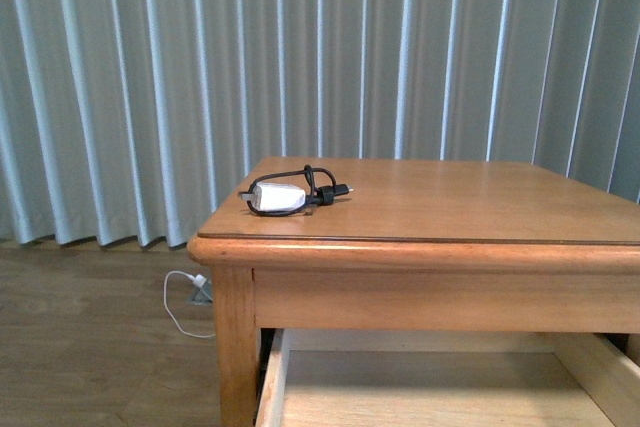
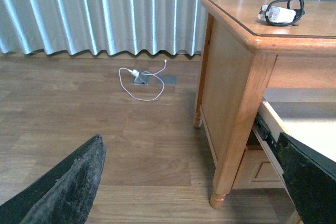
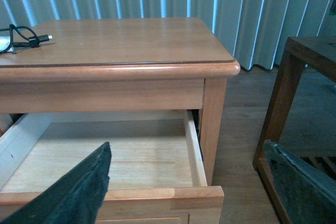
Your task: Put charger into drawer
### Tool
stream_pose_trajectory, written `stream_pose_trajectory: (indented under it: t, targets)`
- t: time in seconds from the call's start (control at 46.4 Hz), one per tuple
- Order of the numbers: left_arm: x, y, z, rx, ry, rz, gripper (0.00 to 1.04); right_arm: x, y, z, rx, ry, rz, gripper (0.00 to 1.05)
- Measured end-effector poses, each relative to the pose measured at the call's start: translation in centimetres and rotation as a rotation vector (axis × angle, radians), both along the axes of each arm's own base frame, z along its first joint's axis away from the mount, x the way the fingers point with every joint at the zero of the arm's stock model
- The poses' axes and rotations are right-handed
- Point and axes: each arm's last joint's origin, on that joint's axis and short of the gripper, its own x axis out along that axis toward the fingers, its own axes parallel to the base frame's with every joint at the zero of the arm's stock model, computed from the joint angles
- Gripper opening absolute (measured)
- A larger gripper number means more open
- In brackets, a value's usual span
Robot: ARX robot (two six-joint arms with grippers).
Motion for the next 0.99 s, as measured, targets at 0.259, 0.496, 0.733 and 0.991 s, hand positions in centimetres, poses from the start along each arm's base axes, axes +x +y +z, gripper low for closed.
stream_pose_trajectory:
  t: [0.259,0.496,0.733,0.991]
  targets:
    - [0.0,0.0,0.0,0.0,0.0,0.0,0.99,0.0,0.0,0.0,0.0,0.0,0.0,0.96]
    - [0.9,-0.9,0.2,-0.01,0.073,0.233,0.99,0.0,0.0,0.0,0.0,-0.001,0.0,0.96]
    - [7.3,-5.0,5.9,0.071,0.158,-0.033,0.99,0.0,0.0,0.0,0.0,-0.001,0.0,0.96]
    - [14.6,-7.5,9.4,0.171,0.173,-0.225,0.99,0.0,0.0,0.0,0.0,-0.001,0.0,0.96]
